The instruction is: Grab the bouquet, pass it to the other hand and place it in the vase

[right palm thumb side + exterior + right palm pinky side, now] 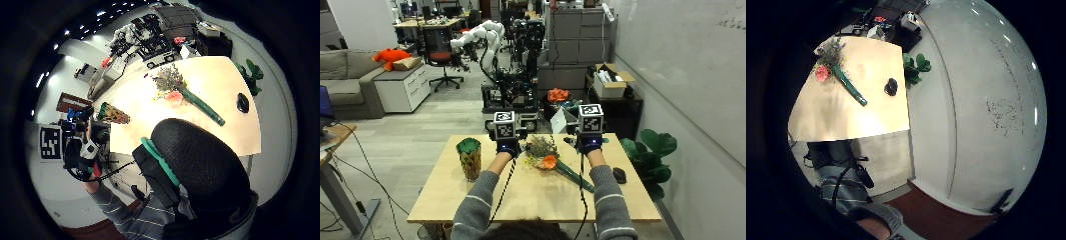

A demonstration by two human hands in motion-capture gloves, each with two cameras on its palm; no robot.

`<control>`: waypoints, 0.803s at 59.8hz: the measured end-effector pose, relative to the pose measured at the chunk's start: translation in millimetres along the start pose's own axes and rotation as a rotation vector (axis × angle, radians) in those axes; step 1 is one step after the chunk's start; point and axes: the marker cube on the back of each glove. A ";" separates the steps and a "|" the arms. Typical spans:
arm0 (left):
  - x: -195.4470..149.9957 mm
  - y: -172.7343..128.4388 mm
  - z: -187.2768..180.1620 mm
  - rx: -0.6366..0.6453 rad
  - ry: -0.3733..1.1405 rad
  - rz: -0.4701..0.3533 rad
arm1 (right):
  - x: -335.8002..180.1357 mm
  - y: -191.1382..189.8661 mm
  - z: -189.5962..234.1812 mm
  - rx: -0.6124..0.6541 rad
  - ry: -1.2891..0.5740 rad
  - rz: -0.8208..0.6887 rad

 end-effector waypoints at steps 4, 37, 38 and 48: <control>-1.8 5.0 -0.2 -0.012 -0.002 -0.003 | 0.3 -18.6 9.4 0.019 -0.007 -0.029; 0.2 0.3 5.4 0.005 0.014 0.051 | 16.4 -24.1 25.0 -0.031 -0.023 0.028; 0.4 -2.8 6.9 0.013 0.009 0.048 | 17.9 -25.6 26.4 -0.034 -0.023 0.033; 3.6 -24.4 26.0 -0.010 0.015 0.023 | 26.6 -38.0 32.7 -0.017 -0.031 0.057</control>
